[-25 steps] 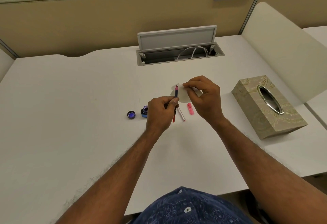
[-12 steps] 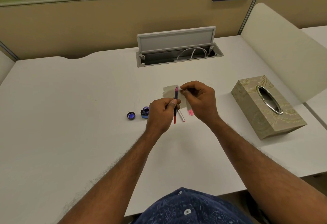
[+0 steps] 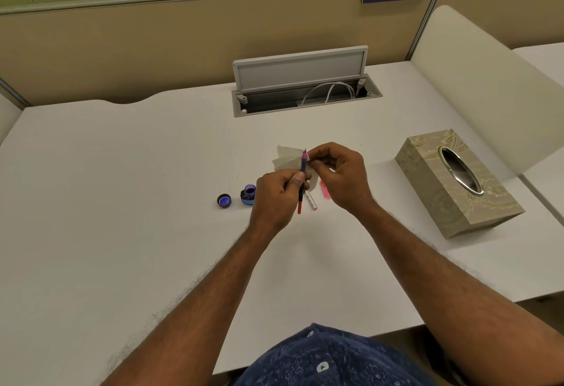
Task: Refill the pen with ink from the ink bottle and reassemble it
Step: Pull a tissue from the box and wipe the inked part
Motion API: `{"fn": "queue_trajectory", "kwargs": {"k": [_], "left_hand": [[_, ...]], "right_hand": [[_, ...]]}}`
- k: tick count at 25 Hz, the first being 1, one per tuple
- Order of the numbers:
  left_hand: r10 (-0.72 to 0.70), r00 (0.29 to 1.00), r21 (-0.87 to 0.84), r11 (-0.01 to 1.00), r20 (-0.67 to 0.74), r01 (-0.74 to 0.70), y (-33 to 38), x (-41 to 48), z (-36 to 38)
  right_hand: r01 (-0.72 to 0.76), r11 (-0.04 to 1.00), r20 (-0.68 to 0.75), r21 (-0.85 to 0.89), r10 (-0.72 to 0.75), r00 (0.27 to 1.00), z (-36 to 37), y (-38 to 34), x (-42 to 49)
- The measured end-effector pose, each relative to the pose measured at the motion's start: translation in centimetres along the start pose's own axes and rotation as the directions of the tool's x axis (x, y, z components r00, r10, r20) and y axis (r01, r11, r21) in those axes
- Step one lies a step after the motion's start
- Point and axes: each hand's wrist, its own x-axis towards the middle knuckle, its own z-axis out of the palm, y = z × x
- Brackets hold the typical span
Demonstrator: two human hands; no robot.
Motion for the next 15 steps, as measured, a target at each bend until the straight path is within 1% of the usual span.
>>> {"fn": "queue_trajectory", "kwargs": {"k": [2, 4, 7, 9, 10, 12, 15], "left_hand": [[-0.012, 1.000, -0.032, 0.999, -0.004, 0.012, 0.01, -0.09, -0.11], [-0.023, 1.000, -0.052, 0.998, -0.011, 0.023, -0.02, -0.17, -0.35], [-0.023, 1.000, -0.073, 0.997, -0.018, 0.022, -0.14, -0.23, -0.74], [-0.029, 0.999, -0.070, 0.997, -0.013, 0.028, -0.21, -0.28, -0.79], [-0.036, 0.999, -0.067, 0.997, -0.008, 0.036, -0.24, -0.32, -0.75], [-0.048, 0.999, -0.062, 0.997, 0.003, 0.048, -0.31, -0.43, -0.60], [-0.060, 0.998, -0.038, 0.997, 0.014, 0.061, -0.42, -0.48, -0.45]], "right_hand": [[-0.084, 0.995, 0.000, 0.044, 0.084, 0.996, -0.10, 0.24, 0.17], [-0.195, 0.970, 0.009, 0.142, 0.196, 0.981, -0.25, 0.52, 0.20], [-0.327, 0.876, 0.057, 0.354, 0.328, 0.943, -0.45, 0.72, -0.06], [-0.361, 0.812, 0.098, 0.459, 0.358, 0.929, -0.44, 0.79, -0.28], [-0.372, 0.793, 0.107, 0.482, 0.369, 0.923, -0.42, 0.83, -0.37], [-0.391, 0.775, 0.104, 0.497, 0.394, 0.913, -0.31, 0.94, -0.49], [-0.390, 0.775, 0.079, 0.498, 0.408, 0.910, -0.13, 0.82, -0.60]]}}
